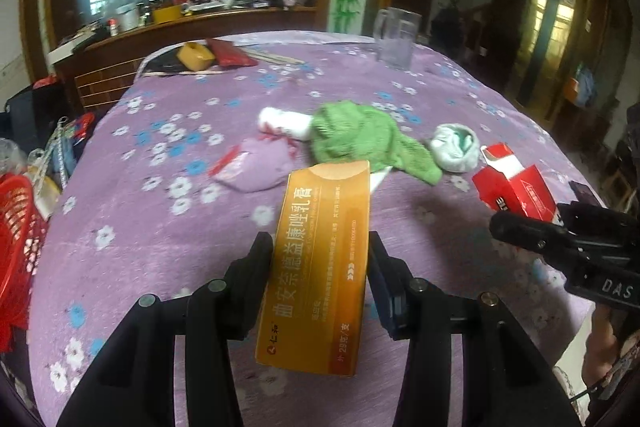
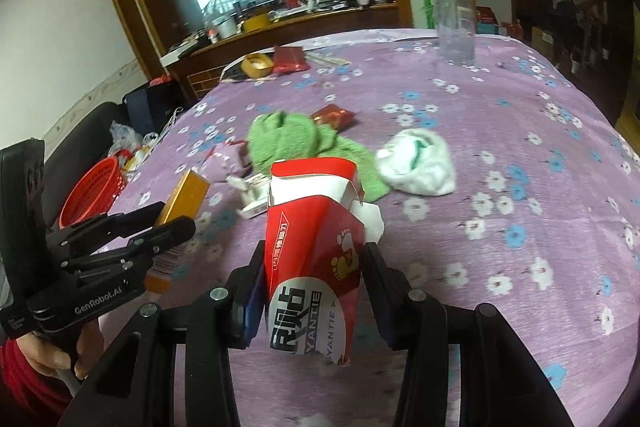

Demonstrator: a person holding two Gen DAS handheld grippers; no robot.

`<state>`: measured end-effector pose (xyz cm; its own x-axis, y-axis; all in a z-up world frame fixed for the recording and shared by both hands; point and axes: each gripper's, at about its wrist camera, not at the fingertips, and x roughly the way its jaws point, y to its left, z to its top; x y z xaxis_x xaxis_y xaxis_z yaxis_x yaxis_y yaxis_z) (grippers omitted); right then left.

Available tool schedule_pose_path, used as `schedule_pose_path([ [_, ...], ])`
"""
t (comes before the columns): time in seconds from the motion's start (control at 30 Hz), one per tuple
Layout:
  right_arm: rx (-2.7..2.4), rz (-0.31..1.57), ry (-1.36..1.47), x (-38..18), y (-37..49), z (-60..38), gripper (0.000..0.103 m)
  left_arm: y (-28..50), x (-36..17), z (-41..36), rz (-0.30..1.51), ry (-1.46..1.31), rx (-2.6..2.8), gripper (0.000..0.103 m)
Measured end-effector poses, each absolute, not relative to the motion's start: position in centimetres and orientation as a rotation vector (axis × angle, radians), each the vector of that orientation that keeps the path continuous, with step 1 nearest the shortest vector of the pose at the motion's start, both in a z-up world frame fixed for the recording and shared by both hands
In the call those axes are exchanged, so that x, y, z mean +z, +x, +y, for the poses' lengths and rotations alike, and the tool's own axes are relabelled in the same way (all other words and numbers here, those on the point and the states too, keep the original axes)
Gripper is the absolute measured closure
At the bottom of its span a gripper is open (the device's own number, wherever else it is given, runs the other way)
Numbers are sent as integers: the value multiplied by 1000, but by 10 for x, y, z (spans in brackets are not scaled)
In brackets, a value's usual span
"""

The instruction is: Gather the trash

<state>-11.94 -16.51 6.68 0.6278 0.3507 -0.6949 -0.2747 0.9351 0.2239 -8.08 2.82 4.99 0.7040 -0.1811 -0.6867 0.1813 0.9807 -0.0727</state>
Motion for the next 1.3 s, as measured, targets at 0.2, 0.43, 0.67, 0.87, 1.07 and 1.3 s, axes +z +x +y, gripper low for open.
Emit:
schedule_pose_path([
  [0.2, 375, 815, 64, 68, -124, -146, 54, -91, 50, 43, 744, -6, -172, 58],
  [0.43, 381, 819, 45, 68, -125, -131, 54, -95, 48, 57, 737, -18, -151, 58],
  [0.67, 384, 825, 37, 68, -124, -120, 54, -97, 47, 66, 731, -26, -144, 58],
  [0.87, 393, 830, 25, 67, -124, -113, 54, -97, 46, 73, 730, -36, -137, 58],
  [1.07, 400, 831, 22, 67, -123, -110, 54, -97, 50, 76, 720, -46, -123, 58],
  [1.3, 420, 840, 0, 71, -116, -99, 54, -109, 61, 95, 677, -91, -87, 58],
])
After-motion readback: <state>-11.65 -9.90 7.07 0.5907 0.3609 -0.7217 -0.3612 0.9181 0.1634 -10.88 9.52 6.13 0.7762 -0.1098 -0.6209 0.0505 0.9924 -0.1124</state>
